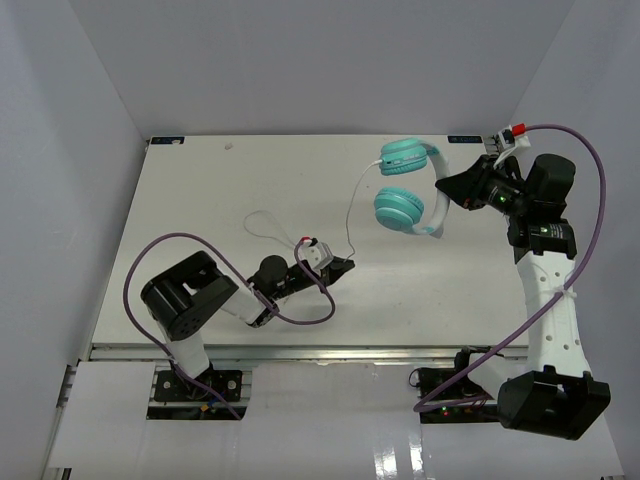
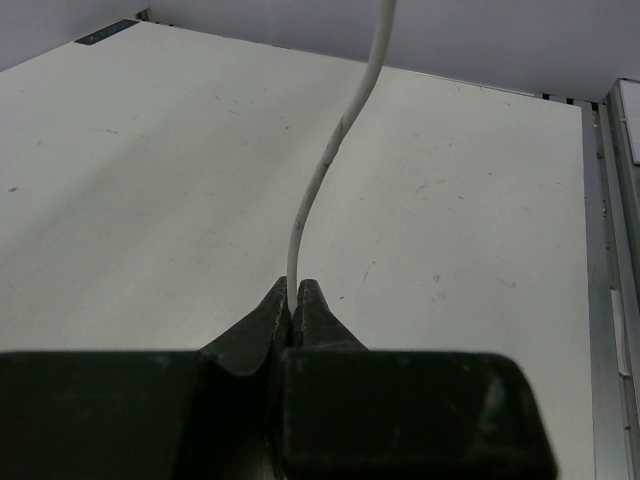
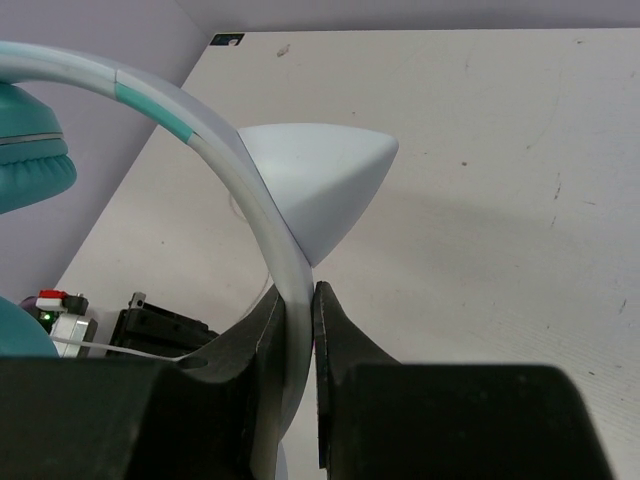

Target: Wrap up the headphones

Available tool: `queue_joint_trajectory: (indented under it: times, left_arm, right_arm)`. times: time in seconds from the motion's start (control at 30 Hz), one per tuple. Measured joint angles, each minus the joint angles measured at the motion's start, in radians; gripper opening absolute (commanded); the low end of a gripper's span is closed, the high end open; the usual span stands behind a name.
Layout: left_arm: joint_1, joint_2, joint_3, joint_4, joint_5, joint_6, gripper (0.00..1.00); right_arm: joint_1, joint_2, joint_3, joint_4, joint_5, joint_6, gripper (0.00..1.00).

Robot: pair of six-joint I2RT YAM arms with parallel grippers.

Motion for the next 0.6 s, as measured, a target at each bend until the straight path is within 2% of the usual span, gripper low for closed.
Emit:
queue_joint_trajectory:
  times: [0.47, 0.6]
  left_arm:
    - [0.0, -0.042, -0.036, -0.002, -0.009, -0.031, 0.0]
    - [0.0, -0.049, -0.012, -0.071, -0.009, -0.038, 0.0]
  right_arm:
    - [0.0, -0.005, 0.002, 0.009, -0.032, 0.011, 0.08]
    - [0.0, -0.007, 0.006, 0.003, -0.012, -0.023, 0.08]
